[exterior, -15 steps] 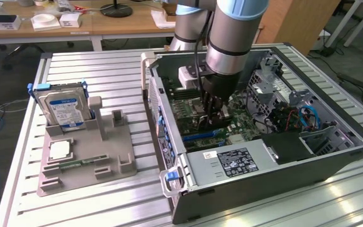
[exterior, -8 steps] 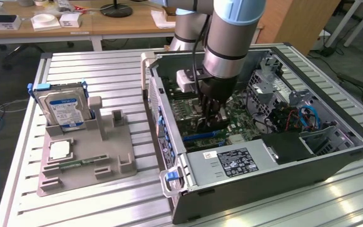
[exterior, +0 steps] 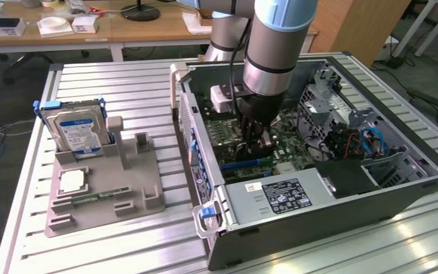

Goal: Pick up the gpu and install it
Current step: 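Insert the gpu into the slot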

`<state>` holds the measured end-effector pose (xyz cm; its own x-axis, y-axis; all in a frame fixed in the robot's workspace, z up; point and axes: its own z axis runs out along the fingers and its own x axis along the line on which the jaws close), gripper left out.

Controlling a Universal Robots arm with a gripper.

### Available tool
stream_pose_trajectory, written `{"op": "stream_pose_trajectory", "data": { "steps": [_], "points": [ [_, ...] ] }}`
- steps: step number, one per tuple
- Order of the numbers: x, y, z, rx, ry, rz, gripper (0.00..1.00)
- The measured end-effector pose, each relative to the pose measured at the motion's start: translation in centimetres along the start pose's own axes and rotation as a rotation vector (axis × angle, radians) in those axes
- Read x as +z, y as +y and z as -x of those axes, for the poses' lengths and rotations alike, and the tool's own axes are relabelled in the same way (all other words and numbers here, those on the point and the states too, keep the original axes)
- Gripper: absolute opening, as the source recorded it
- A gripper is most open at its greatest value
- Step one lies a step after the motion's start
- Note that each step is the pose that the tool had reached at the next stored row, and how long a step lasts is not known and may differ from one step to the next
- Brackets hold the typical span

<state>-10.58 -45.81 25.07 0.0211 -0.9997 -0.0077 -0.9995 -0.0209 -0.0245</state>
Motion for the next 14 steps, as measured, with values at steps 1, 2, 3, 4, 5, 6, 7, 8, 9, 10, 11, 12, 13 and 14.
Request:
{"op": "stream_pose_trajectory", "data": {
  "steps": [1, 2, 3, 4, 5, 6, 7, 8, 9, 10, 11, 12, 13, 14],
  "points": [
    [-0.01, 0.01, 0.00, 0.000, 0.0002, 0.0002, 0.27],
    [-0.01, 0.00, -0.01, 0.000, 0.0002, 0.0002, 0.27],
    [-0.01, 0.01, 0.00, 0.000, 0.0002, 0.0002, 0.27],
    [-0.01, 0.01, 0.00, 0.000, 0.0002, 0.0002, 0.27],
    [-0.01, 0.01, 0.00, 0.000, 0.0002, 0.0001, 0.27],
    [0.00, 0.01, 0.00, 0.000, 0.0001, 0.0001, 0.27],
    [0.00, 0.01, 0.00, 0.000, 0.0001, 0.0001, 0.27],
    [0.00, 0.01, 0.00, 0.000, 0.0002, 0.0002, 0.27],
    [0.00, 0.01, 0.01, 0.000, 0.0001, 0.0001, 0.27],
    [0.01, 0.02, 0.05, 0.000, 0.0001, 0.0001, 0.27],
    [0.01, 0.00, 0.10, 0.000, 0.0002, 0.0001, 0.27],
    [0.01, -0.02, 0.12, 0.000, 0.0000, 0.0002, 0.27],
    [0.01, -0.02, 0.12, 0.000, 0.0001, 0.0001, 0.27],
    [0.01, -0.03, 0.12, 0.000, 0.0001, 0.0002, 0.27]
  ]
}}
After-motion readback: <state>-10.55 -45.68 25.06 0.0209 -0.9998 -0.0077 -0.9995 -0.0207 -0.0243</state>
